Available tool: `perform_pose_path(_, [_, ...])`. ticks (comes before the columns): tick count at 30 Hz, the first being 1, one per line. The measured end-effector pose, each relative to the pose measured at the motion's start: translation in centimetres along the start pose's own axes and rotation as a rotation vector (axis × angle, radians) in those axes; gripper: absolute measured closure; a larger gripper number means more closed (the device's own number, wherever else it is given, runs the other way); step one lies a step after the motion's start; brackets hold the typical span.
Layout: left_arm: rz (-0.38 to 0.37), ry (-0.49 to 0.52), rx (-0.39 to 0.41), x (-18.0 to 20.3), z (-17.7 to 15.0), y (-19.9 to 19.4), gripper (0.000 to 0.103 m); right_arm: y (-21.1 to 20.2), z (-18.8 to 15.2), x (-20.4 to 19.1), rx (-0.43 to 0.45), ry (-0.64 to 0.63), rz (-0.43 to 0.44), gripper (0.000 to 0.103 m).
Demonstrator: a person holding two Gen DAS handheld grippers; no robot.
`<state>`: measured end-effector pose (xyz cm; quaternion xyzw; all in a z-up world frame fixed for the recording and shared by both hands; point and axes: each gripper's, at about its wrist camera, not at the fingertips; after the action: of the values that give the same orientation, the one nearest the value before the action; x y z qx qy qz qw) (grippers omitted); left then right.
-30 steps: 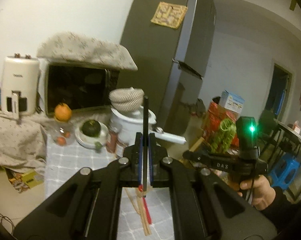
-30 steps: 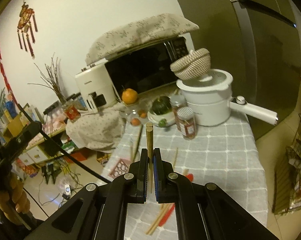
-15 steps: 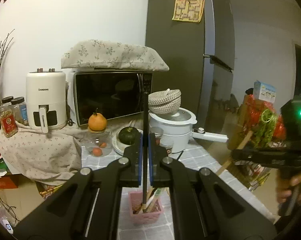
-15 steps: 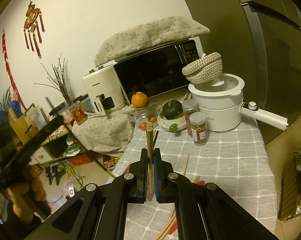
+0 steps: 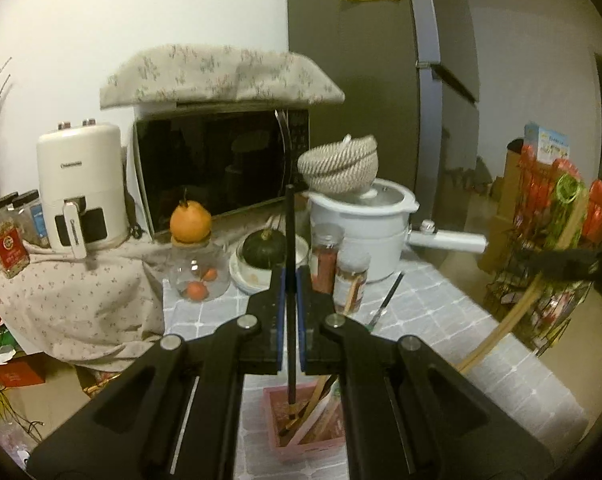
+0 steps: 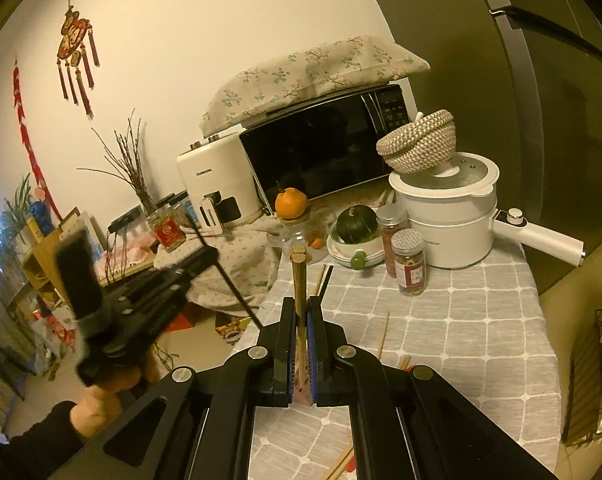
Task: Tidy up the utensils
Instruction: 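Lower the black stick into the pink basket and open the left tool, then insert the wooden chopstick into the pink basket and open the right tool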
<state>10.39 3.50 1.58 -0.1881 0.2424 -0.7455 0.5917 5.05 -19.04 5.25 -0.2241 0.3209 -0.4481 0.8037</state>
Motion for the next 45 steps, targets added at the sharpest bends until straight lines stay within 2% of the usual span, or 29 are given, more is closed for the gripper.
perform_pose_path(3, [-0.003, -0.014, -0.052, -0.3, -0.4, 1.8, 0.097, 0.2, 0.1, -0.2, 0.007, 0.0, 0.007, 0.098])
perform_pose_path(7, [-0.049, -0.064, -0.1, -0.9, -0.7, 2.9, 0.095, 1.0, 0.3, -0.7, 0.012, -0.007, 0.018, 0.098])
perform_pose_path(8, [-0.06, -0.073, -0.105, -1.0, -0.7, 2.9, 0.088, 1.2, 0.3, -0.8, 0.013, -0.01, 0.022, 0.098])
perform_pose_path(9, [-0.073, -0.078, -0.107, -1.0, -0.6, 2.9, 0.076, 1.6, 0.4, -1.0, 0.013, -0.013, 0.026, 0.098])
perform_pose_path(11, [-0.071, -0.08, -0.096, -0.8, -0.4, 2.0, 0.062, 2.2, 0.6, -1.3, 0.011, -0.019, 0.027, 0.098])
perform_pose_path(14, [-0.078, -0.084, -0.098, -0.7, -0.3, 0.9, 0.056, 3.3, 0.9, -1.5, 0.019, -0.022, 0.032, 0.098])
perform_pose_path(18, [-0.075, -0.145, -0.138, -1.6, -0.7, 0.0, 0.048, 3.7, 1.4, -1.7, 0.031, -0.023, 0.033, 0.098])
perform_pose_path(24, [-0.015, -0.181, -0.235, -2.6, -2.0, -0.3, 0.047, 3.3, 2.0, -1.9, 0.064, -0.02, 0.031, 0.098])
perform_pose_path(27, [-0.006, -0.191, -0.276, -3.0, -2.9, -0.2, 0.041, 3.9, 2.1, -1.9, 0.073, -0.026, 0.021, 0.098])
perform_pose_path(33, [-0.02, -0.246, -0.342, -4.3, -4.2, 0.3, 0.038, 5.9, 1.8, -1.5, 0.069, -0.016, 0.035, 0.098])
perform_pose_path(45, [-0.041, -0.287, -0.375, -5.3, -4.8, 0.6, 0.037, 6.1, 2.3, -1.1, 0.124, 0.004, 0.062, 0.098])
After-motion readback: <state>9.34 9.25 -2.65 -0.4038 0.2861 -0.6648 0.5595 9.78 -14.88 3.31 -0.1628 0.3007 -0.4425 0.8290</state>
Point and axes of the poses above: each gripper's, at about its wrist camera, not at the fingertips, and y roughly the way its jaws point, x to its right, z to its top, and after that the axes turned 14 degrees about -x, right-handed
